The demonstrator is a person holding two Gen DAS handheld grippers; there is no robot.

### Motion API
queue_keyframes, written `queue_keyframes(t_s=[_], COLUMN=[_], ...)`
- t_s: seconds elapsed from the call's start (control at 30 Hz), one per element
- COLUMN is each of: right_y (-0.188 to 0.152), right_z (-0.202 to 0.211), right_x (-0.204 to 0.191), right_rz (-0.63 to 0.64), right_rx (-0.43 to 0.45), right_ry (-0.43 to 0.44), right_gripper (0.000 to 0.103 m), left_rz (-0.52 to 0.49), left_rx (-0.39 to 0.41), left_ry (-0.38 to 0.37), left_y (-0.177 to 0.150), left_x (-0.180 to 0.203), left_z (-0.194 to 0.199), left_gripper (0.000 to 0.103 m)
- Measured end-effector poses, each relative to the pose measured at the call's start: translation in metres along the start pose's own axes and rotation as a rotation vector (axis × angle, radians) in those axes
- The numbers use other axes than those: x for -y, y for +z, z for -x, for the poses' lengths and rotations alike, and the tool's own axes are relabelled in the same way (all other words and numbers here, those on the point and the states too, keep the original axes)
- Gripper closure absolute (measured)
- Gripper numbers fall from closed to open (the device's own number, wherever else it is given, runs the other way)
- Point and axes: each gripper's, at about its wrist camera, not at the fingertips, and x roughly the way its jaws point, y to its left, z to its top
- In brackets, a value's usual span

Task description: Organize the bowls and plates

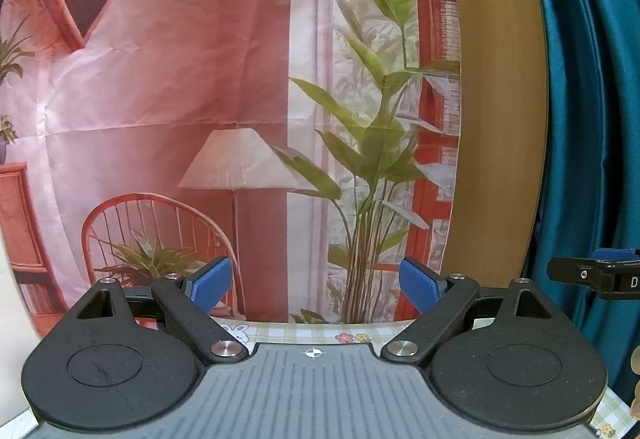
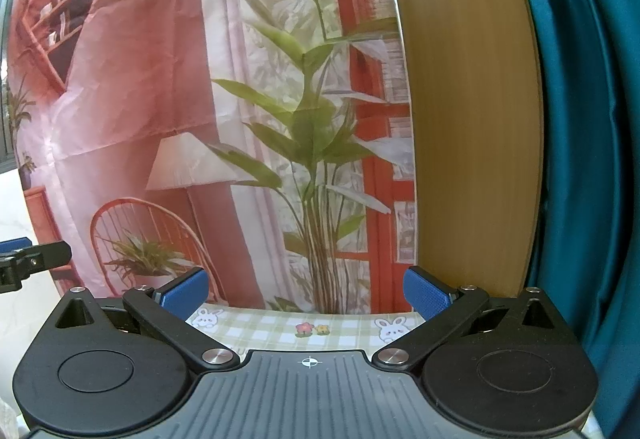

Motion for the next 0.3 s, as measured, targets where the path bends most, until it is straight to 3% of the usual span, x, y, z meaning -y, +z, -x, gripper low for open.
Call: queue_keyframes(t_s=[0.3], right_y=[-0.0003], right_z=[-0.0001], right_x=[0.0011], right_rz=[-0.001], right_rx=[-0.004], right_ry=[-0.007], right_gripper=[0.000], left_rz=[0.004], left_rx=[-0.006], left_ry=[0.003], left_y=[-0.0010], left_x=[-0.0028], left_z=[-0.0026], left_gripper=[0.011])
